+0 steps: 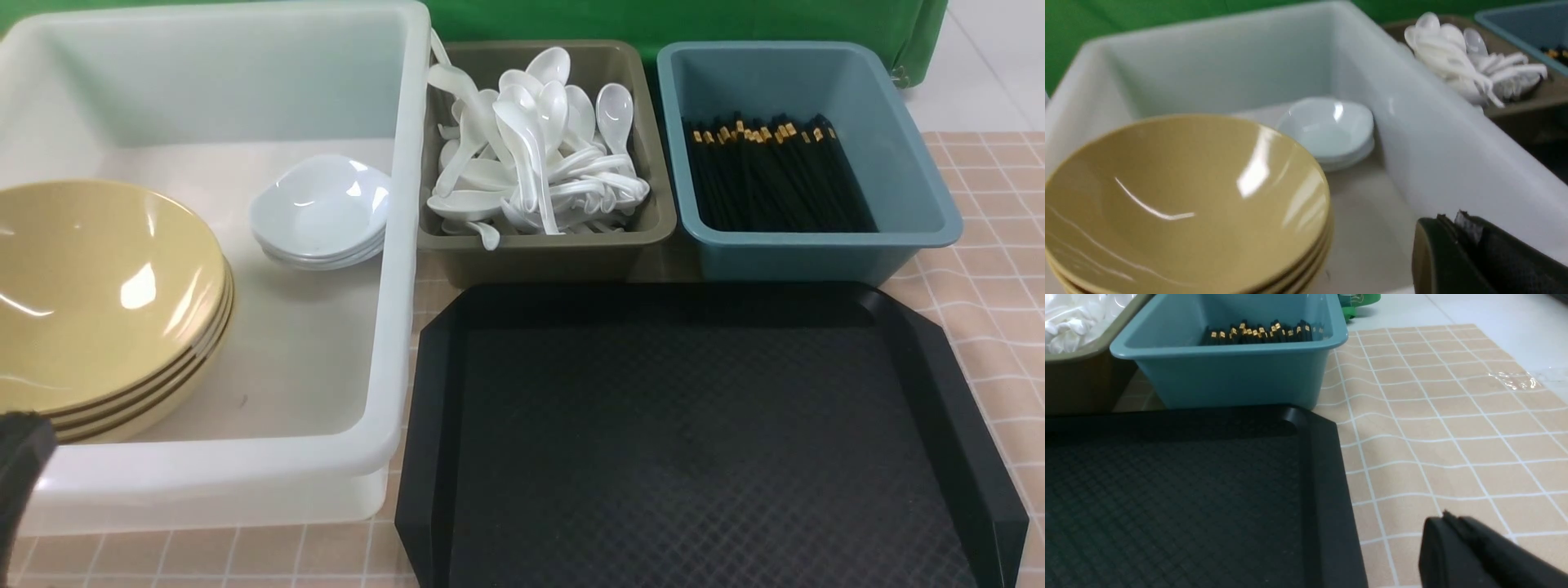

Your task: On brown table put chopsticks spoon bowls plates into blue grey white boxes.

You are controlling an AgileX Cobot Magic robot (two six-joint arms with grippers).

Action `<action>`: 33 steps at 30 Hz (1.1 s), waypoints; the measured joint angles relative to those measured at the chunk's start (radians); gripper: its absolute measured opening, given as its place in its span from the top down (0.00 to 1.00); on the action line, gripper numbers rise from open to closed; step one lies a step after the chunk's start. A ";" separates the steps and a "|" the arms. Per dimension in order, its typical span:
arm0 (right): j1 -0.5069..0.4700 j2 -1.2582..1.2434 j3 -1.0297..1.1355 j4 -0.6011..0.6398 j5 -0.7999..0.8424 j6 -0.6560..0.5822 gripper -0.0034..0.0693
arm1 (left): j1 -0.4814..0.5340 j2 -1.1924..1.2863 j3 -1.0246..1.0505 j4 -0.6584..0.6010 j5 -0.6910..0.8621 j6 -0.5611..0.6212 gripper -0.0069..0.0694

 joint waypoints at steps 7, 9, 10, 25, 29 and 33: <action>0.000 0.000 -0.001 0.000 0.003 0.000 0.88 | -0.001 -0.117 0.209 0.172 -0.252 -0.104 0.91; 0.000 0.000 -0.001 0.000 0.003 0.000 0.88 | -0.001 -0.127 0.267 0.228 -0.238 -0.193 0.91; 0.000 0.000 -0.001 0.000 0.003 0.000 0.87 | -0.001 -0.128 0.286 0.237 -0.226 -0.223 0.91; 0.000 0.000 -0.001 0.000 0.003 0.000 0.85 | -0.005 -0.129 0.319 0.256 -0.098 -0.361 0.91; 0.000 0.000 -0.001 0.000 0.003 0.000 0.85 | -0.005 -0.129 0.319 0.256 -0.098 -0.363 0.91; 0.000 0.000 -0.001 0.000 0.003 0.000 0.85 | -0.005 -0.129 0.319 0.256 -0.098 -0.364 0.91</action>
